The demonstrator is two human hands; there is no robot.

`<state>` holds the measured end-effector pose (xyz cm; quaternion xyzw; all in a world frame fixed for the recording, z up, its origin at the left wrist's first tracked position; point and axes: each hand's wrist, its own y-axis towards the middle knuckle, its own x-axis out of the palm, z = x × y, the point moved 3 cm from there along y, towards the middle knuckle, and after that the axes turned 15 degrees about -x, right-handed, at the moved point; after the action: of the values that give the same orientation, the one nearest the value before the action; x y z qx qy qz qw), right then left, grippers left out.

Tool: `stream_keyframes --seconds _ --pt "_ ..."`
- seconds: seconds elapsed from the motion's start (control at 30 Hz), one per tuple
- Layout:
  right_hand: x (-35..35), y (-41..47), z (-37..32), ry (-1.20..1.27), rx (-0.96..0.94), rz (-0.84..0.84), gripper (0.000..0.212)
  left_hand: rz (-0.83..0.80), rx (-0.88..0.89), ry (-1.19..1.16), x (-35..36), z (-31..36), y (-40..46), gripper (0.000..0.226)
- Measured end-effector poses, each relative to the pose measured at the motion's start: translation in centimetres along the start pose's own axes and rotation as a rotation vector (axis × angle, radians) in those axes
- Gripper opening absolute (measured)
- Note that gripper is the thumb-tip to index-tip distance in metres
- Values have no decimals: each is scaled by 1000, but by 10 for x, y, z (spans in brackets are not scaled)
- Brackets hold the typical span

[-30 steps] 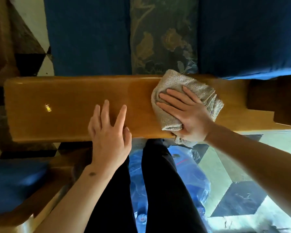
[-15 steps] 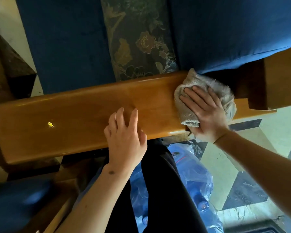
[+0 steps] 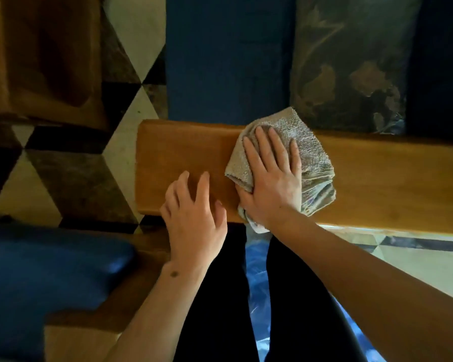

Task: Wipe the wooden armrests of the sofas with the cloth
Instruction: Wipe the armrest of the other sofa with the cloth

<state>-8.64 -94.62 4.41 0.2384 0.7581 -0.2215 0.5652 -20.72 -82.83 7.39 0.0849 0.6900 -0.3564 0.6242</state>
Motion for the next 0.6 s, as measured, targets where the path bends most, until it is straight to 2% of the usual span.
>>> stream_keyframes --seconds 0.17,0.27,0.33,0.47,0.6 --pt "19 78 -94 14 -199 -15 77 12 -115 -128 -23 -72 31 54" --pt "33 102 -138 34 -325 -34 77 -56 -186 -502 -27 -104 44 39" --pt "40 99 -156 43 -470 -63 77 -67 -269 -718 -29 -119 42 37" --pt "44 74 -154 70 -771 -140 75 48 -353 -912 -43 -124 27 53" --pt "41 67 -139 96 -834 -167 82 22 -423 -1136 -47 -110 10 53"
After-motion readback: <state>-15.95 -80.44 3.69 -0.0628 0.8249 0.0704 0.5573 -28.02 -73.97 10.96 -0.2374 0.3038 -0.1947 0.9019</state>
